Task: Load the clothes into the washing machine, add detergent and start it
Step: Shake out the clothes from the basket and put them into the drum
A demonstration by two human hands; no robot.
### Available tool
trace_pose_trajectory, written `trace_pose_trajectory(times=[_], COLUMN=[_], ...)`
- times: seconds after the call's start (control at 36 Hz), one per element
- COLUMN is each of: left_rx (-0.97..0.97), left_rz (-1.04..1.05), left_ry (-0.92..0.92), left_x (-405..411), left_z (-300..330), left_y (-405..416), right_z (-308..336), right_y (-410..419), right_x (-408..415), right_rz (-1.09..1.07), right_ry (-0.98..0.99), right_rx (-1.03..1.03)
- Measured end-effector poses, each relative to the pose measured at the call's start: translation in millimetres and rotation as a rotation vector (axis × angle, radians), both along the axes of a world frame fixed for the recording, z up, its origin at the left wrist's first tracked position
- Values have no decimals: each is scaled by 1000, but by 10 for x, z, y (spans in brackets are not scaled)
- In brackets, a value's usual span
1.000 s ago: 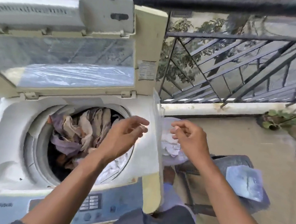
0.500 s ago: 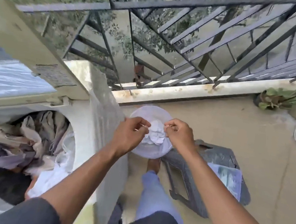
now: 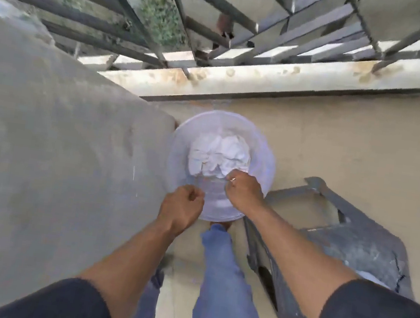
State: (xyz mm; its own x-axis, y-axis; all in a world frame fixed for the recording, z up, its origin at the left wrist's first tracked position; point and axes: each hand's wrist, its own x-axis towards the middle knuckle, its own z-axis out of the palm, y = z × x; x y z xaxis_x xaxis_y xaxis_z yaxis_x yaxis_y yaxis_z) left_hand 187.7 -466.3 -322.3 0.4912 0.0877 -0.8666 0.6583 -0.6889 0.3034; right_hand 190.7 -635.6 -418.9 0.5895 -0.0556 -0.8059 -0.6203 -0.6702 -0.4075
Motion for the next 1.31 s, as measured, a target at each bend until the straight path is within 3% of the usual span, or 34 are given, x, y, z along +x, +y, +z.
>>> trace_pose_trajectory(times=[0.36,0.5,0.67,0.89,1.17,1.31], left_rx=[64,58,75,91,-7,-57], left_rz=[49,45,50,128,1,-97], left_ry=[15,-31,-36,12,62,-79], left_x=[157,163,200,257,225,317], left_z=[-1420,-1636,-1698,-1265,-200,459], left_y=[84,120,222,189,11,-56], right_z=[-2179,-2584,-2648,-1761,560,1808], right_y=[400,621,688,558,363,235], right_x=[153,198,290,134,-16,72], right_rz=[-158,-180,-437,-457,-563,-574], right_ry=[129,101,86,53,-243,-331], right_rx=[42,25,-18,-31,163,333])
